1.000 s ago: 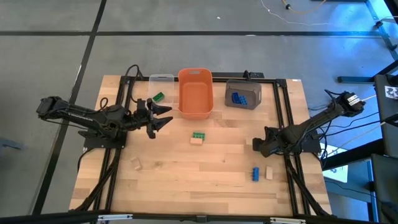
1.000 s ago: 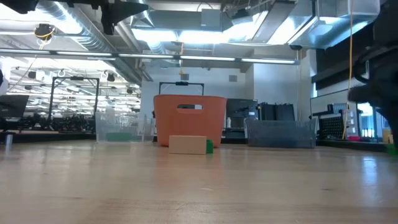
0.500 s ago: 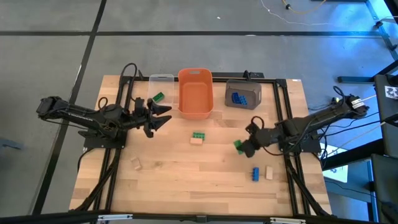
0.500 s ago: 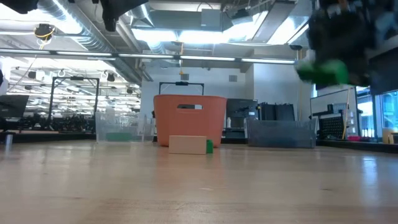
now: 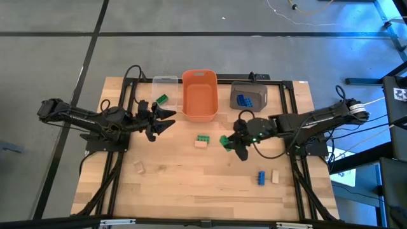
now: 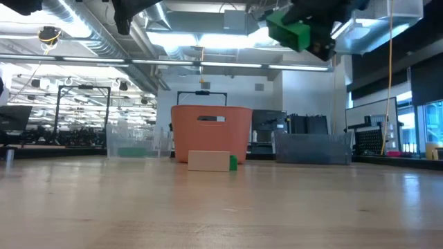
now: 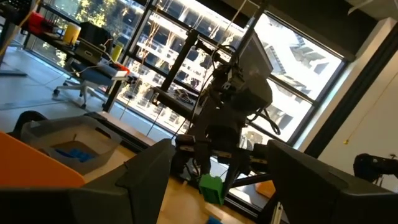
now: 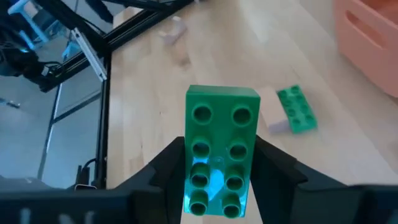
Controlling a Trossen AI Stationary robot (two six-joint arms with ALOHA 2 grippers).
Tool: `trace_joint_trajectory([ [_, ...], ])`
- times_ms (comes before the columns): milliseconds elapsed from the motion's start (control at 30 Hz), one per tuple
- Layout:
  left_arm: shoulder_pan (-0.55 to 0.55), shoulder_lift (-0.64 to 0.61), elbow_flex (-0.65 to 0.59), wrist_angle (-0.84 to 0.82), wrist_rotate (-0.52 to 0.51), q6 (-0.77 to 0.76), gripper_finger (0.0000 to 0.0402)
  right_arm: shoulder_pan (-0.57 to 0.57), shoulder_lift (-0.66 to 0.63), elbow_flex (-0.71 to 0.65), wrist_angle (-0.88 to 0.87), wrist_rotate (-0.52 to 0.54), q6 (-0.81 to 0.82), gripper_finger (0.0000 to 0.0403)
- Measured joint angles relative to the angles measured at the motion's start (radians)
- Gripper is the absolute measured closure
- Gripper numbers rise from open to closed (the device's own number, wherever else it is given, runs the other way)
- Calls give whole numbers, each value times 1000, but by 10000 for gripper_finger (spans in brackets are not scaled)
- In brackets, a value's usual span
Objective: Sort & place blocks by color
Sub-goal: Put the bottom green game piece into the transparent bin
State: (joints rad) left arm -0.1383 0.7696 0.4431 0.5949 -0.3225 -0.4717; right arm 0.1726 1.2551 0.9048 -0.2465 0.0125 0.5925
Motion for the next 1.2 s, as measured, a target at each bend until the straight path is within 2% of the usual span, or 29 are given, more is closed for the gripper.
trace_joint_trajectory([
  [200, 0, 0, 0, -1, 0, 0, 147, -14, 61, 15, 90, -95, -24, 264],
  [567, 0, 0, 0, -2, 0, 2, 147, -16, 72, 15, 163, -96, -53, 264],
  [667, 0, 0, 0, -3, 32, 2, 147, -19, 72, 15, 191, -94, -56, 264],
  [967, 19, 0, 0, -21, 78, 10, 147, -68, 72, 15, 387, -85, -91, 264],
  [1100, 54, 8, 0, -16, 87, 6, 147, -100, 81, 16, 473, -85, -158, 264],
  [1200, 84, 53, 13, -23, 130, 3, 147, -123, 110, 16, 494, -85, -209, 264],
])
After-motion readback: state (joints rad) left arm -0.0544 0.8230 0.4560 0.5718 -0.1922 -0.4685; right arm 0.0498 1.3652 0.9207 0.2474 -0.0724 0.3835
